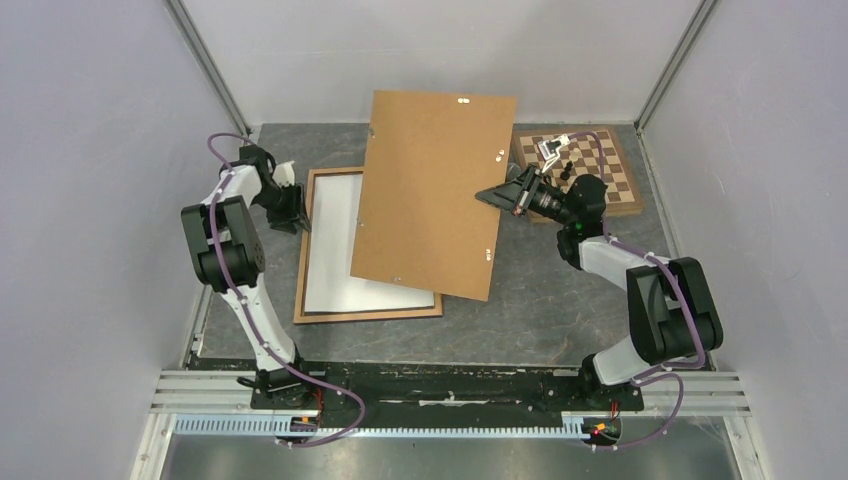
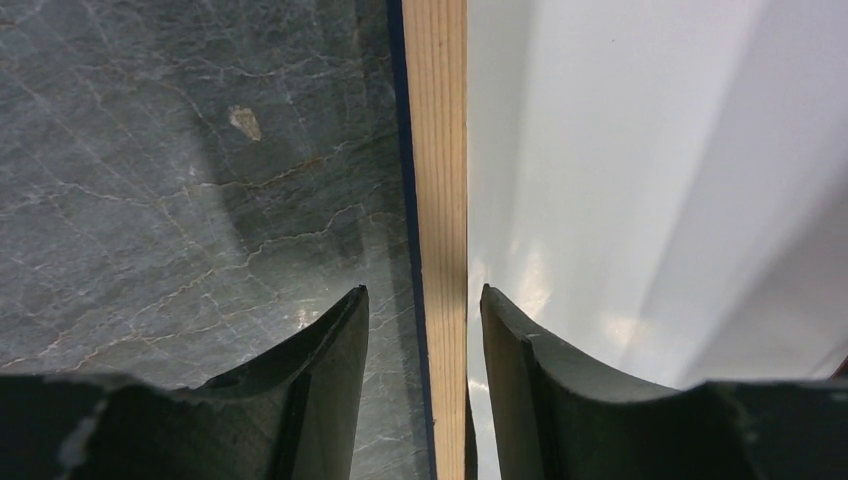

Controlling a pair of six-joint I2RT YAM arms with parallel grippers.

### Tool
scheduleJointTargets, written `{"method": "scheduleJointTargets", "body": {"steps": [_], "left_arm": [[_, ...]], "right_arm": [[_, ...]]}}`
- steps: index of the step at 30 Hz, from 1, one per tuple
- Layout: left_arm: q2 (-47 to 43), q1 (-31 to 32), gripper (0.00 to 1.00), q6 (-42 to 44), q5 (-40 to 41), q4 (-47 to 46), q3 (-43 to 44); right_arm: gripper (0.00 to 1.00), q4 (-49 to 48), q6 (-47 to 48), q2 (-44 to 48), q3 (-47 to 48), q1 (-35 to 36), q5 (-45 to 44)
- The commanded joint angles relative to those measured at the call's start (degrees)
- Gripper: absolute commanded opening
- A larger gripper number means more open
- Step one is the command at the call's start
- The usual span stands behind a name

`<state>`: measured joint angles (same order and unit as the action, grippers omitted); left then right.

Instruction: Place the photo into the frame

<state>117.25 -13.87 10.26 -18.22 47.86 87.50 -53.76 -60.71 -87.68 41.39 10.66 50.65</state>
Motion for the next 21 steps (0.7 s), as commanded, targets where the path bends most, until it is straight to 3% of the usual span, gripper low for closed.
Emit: {"method": "scheduleJointTargets", "body": {"steps": [1, 21], "left_arm": [[0.9, 0.3, 0.51, -2.3, -1.6, 0.0, 2.1], [0.3, 0.6, 0.25, -4.1, -6.7, -0.9, -1.4]], "right_arm": [[0.0, -3.5, 1.1, 3.5, 0.5, 0.0, -0.8], [0.0, -2.3, 2.4, 5.6, -1.0, -1.3, -1.3]]}}
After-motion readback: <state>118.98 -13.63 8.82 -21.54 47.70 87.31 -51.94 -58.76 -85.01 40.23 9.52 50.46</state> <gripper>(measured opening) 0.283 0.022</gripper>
